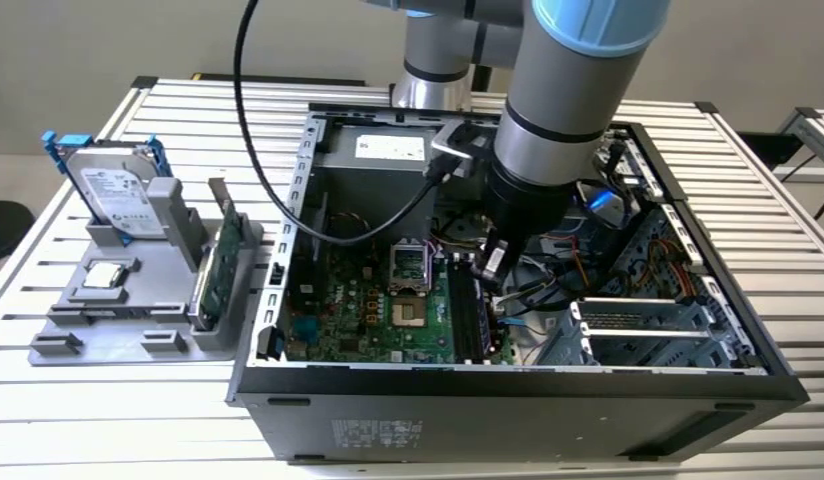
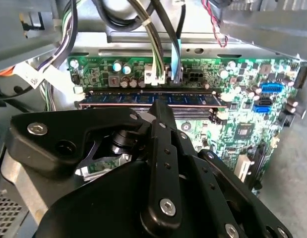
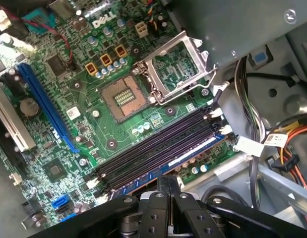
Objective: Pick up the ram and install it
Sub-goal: 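Press down the ram until it locks into place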
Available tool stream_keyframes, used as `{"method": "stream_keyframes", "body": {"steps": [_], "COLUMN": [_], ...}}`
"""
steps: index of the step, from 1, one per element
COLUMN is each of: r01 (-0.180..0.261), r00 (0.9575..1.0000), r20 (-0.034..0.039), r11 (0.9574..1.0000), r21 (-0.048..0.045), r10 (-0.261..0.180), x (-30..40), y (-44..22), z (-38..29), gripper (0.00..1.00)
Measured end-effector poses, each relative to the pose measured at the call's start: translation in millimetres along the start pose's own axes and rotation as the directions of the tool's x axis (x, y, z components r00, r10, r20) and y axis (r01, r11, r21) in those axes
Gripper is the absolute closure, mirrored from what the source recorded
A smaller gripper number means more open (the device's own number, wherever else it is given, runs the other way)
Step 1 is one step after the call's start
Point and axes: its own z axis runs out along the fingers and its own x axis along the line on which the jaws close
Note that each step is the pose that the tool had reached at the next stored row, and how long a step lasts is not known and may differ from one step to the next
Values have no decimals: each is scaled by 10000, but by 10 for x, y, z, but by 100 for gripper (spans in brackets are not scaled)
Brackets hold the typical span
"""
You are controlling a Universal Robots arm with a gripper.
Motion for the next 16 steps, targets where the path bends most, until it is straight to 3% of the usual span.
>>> {"method": "stream_keyframes", "body": {"steps": [4, 9, 16], "r01": [548, 1241, 2433], "r00": [9985, 9923, 9699], "r20": [37, 55, 66], "r11": [9985, 9923, 9699], "r21": [-21, -31, -37], "r10": [-548, -1241, -2433], "x": [-1, 0, 0], "y": [0, 0, 0], "z": [11, 15, 25], "gripper": [100, 100, 100]}}
